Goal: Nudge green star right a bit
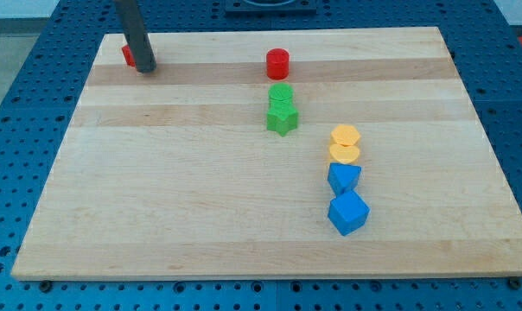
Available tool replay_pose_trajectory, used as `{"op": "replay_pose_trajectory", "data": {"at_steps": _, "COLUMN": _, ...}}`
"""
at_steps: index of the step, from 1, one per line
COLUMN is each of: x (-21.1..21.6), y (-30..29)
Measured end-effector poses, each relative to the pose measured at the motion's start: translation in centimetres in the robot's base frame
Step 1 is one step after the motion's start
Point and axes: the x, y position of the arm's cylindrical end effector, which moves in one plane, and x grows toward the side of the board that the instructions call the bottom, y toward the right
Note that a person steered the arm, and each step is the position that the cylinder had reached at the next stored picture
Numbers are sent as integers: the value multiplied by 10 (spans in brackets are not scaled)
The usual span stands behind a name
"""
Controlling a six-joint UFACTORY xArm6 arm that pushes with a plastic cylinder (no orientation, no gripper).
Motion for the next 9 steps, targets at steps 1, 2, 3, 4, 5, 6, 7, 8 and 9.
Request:
{"op": "replay_pose_trajectory", "data": {"at_steps": 1, "x": -7, "y": -6}}
{"op": "replay_pose_trajectory", "data": {"at_steps": 2, "x": -12, "y": -6}}
{"op": "replay_pose_trajectory", "data": {"at_steps": 3, "x": -12, "y": -6}}
{"op": "replay_pose_trajectory", "data": {"at_steps": 4, "x": -4, "y": 5}}
{"op": "replay_pose_trajectory", "data": {"at_steps": 5, "x": 26, "y": 32}}
{"op": "replay_pose_trajectory", "data": {"at_steps": 6, "x": 67, "y": 56}}
{"op": "replay_pose_trajectory", "data": {"at_steps": 7, "x": 108, "y": 79}}
{"op": "replay_pose_trajectory", "data": {"at_steps": 8, "x": 146, "y": 110}}
{"op": "replay_pose_trajectory", "data": {"at_steps": 9, "x": 150, "y": 145}}
